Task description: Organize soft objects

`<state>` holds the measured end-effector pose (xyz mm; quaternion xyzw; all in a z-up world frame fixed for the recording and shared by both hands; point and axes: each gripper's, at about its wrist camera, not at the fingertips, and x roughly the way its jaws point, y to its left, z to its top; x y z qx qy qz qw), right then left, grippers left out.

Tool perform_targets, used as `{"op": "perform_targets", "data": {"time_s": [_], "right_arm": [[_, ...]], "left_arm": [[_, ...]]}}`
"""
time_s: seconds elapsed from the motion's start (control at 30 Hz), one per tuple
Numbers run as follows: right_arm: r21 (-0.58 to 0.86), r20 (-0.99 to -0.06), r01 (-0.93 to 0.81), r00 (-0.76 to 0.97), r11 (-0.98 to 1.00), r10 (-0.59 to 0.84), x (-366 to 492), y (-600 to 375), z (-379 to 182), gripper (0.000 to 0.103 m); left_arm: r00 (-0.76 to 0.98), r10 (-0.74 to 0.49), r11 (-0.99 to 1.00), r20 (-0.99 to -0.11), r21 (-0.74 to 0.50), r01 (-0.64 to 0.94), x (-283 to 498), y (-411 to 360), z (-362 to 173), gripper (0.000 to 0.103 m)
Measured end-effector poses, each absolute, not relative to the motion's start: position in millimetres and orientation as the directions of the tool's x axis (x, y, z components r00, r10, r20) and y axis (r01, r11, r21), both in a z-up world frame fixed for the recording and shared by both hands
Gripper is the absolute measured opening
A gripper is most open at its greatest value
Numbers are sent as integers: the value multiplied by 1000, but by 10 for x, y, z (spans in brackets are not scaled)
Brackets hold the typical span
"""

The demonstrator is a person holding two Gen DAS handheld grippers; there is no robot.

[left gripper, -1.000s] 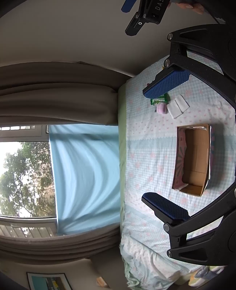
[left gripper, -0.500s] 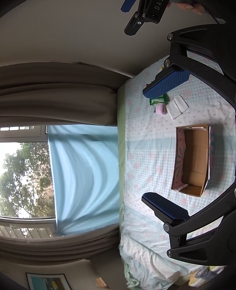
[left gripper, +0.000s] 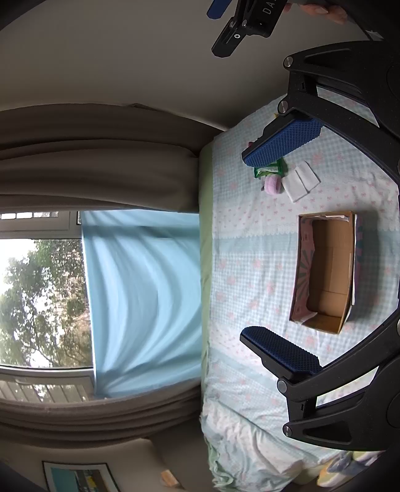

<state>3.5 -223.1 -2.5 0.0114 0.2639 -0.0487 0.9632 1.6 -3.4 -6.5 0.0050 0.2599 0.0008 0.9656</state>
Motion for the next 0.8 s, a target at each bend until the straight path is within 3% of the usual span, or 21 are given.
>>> {"op": "perform_targets", "data": {"time_s": [0.43,0.8], "right_arm": [[7,-512,107,854,994,-88,40,-2275,-30,103],[-1,-584,130,805,992,-106,552,-2772,-309,103]], "left_arm": [[852,-8,1000,-524,-23,-5,108,-29,-64,103],[755,-48,995,-653,-100,-23,668,-391,-563,103]]}}
